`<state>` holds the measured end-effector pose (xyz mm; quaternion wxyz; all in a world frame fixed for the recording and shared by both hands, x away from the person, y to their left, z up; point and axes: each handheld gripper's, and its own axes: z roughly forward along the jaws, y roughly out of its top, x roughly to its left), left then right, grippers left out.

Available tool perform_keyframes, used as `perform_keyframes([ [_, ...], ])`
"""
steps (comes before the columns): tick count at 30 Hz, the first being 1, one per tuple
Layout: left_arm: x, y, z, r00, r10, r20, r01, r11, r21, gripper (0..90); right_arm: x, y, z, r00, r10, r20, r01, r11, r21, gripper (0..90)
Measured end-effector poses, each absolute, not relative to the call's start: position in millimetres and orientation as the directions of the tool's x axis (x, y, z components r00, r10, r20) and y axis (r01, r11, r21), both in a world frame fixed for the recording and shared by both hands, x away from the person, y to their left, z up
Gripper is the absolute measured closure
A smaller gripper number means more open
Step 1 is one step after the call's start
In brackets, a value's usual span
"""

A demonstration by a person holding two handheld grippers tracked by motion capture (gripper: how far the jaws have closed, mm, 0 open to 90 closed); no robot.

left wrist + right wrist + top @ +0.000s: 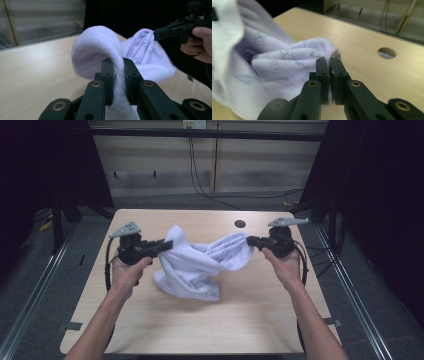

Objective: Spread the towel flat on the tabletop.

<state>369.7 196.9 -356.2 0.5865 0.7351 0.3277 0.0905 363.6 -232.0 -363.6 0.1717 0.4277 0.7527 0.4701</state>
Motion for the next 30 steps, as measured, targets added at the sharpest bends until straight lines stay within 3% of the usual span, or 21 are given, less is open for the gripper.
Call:
perform_keyframes([
  [5,384.6,223.0,-304.2,0.719,0.654,-0.234,0.309,0.001,0.951,81.4,380.7,-250.0,-321.3,-0.511,0.839,0.185,0.428,0.061,0.902,86.4],
  [13,407.9,225.4,-235.4,0.671,0.727,-0.145,0.208,0.002,0.978,81.8,418.0,-237.1,-254.8,-0.496,0.857,0.137,0.345,0.05,0.937,86.4],
  [19,391.1,224.0,-224.2,0.701,0.71,-0.07,0.138,-0.039,0.99,81.7,420.9,-240.5,-229.6,-0.514,0.847,0.139,0.266,0.003,0.964,86.3],
  [22,371.6,223.1,-251.5,0.724,0.687,-0.066,0.155,-0.069,0.985,81.6,402.1,-244.8,-251.5,-0.535,0.834,0.137,0.288,0.027,0.957,86.3],
  [30,302.8,216.5,-358.0,0.789,0.597,-0.141,0.292,-0.164,0.942,80.9,328.3,-259.4,-375.7,-0.577,0.793,0.194,0.491,0.147,0.859,85.7],
])
